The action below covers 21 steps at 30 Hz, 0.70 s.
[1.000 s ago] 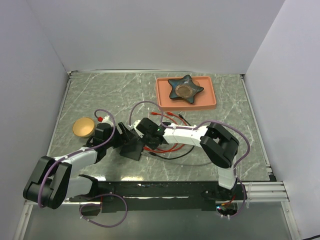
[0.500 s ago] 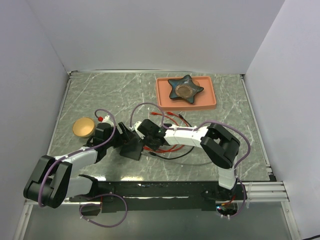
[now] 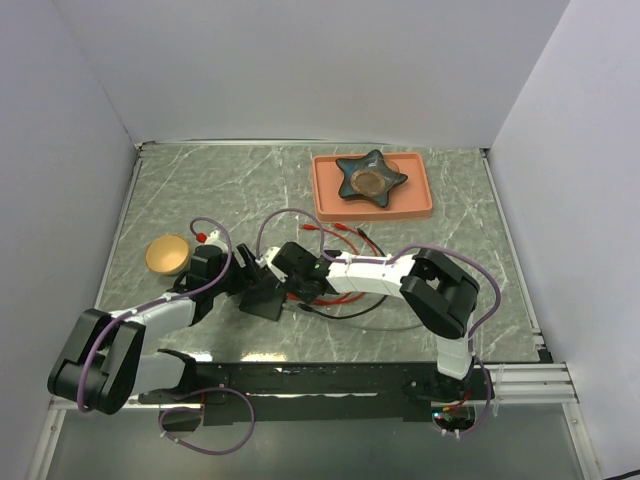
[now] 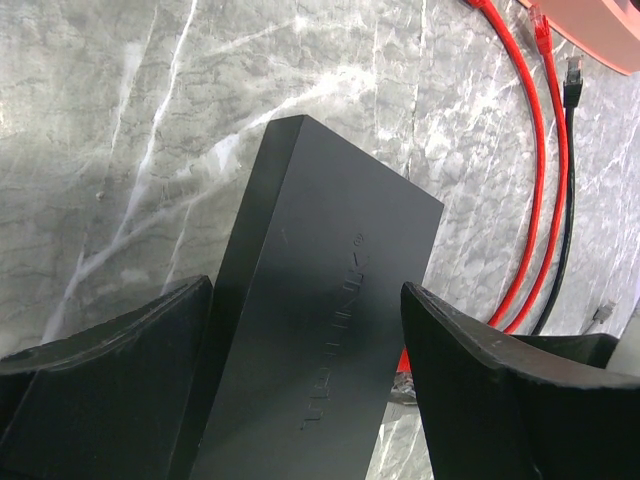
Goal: Insert the plug into the switch port
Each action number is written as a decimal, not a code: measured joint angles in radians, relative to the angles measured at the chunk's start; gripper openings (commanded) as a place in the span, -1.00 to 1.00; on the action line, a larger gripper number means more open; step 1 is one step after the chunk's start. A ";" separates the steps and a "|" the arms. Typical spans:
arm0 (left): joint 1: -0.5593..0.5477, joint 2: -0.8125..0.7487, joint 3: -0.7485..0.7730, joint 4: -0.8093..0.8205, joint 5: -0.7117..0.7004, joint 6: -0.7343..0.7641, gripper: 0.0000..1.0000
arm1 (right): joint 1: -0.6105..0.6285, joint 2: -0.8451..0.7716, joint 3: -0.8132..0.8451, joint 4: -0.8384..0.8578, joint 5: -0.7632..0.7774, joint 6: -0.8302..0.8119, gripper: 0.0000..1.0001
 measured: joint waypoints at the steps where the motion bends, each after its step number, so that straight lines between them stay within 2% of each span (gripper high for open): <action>1: 0.000 0.001 0.000 0.001 0.000 0.000 0.66 | 0.001 0.000 0.000 -0.002 0.002 -0.001 -1.00; 21: 0.000 -0.013 0.000 -0.016 0.000 0.007 0.72 | 0.011 0.034 0.075 -0.105 0.021 -0.023 -1.00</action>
